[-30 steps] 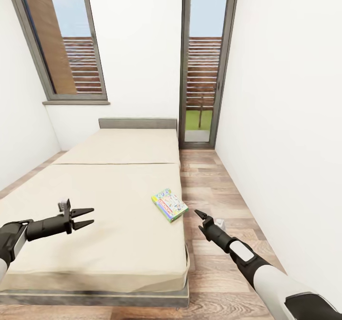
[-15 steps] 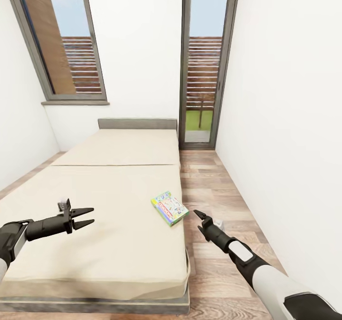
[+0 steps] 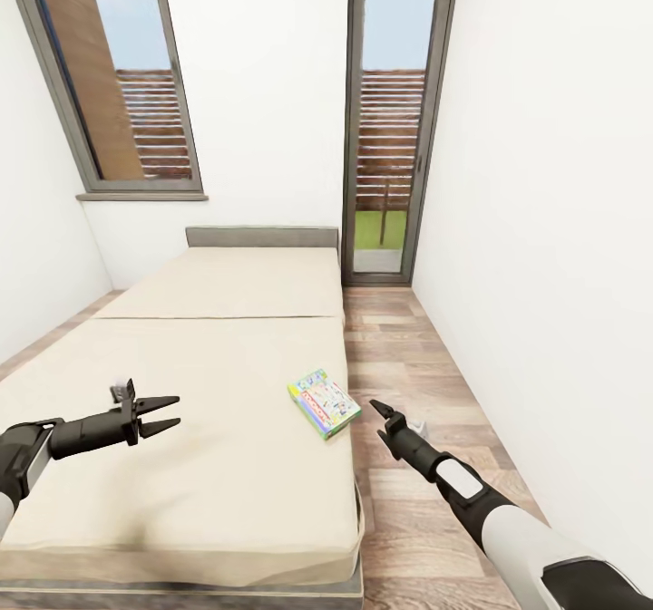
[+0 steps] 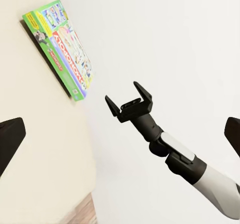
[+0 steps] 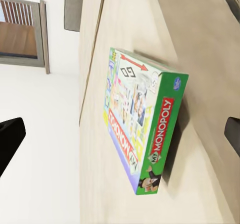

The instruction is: Put all the toys in the child's room - the three board games (two on the bed and one on the table), the two jigsaw puzzles on the table, and the tennis ball on the table - inside the toy box on the table in the child's room.

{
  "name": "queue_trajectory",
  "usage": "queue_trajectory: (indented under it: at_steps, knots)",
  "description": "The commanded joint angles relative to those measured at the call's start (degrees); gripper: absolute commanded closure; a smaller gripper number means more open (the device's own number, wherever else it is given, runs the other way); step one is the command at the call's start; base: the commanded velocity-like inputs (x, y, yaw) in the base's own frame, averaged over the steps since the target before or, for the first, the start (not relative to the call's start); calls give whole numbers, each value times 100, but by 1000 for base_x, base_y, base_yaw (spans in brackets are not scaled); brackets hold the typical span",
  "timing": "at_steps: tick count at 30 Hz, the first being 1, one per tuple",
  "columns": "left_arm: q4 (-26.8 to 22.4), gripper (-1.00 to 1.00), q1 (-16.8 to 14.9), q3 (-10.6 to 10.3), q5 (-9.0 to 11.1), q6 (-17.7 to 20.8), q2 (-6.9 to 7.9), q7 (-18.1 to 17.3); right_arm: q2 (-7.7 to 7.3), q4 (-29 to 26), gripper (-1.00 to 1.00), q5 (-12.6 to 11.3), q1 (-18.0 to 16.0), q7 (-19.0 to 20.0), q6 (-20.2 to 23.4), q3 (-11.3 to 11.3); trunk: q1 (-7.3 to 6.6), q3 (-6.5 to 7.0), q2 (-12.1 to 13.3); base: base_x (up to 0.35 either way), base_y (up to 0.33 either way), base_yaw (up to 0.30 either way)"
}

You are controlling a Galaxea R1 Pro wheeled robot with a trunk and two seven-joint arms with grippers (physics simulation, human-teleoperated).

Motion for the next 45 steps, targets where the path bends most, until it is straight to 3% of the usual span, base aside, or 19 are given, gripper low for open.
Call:
queue_trajectory:
  at_steps: [1, 21, 31, 45]
  knots:
    - [0, -100, -3, 10, -18, 60, 0, -30, -5, 2, -100, -60, -4, 10, 23, 39, -1, -5, -2, 17, 0, 0]
    - [0, -100, -3, 8, -18, 59, -8, -23, 10, 2, -100, -51, -5, -7, 29, 39, -1, -5, -2, 16, 0, 0]
    - [0, -100, -3, 11, -19, 59, -8, -30, 10, 1, -100, -51, -6, -249, 14, 39, 219, -185, -403, 0, 0, 0]
    - [0, -100, -3, 19, -17, 59, -8, -31, 10, -6, -100, -39, -5, -297, 11, 47, 526, -436, -965, 0, 0, 0]
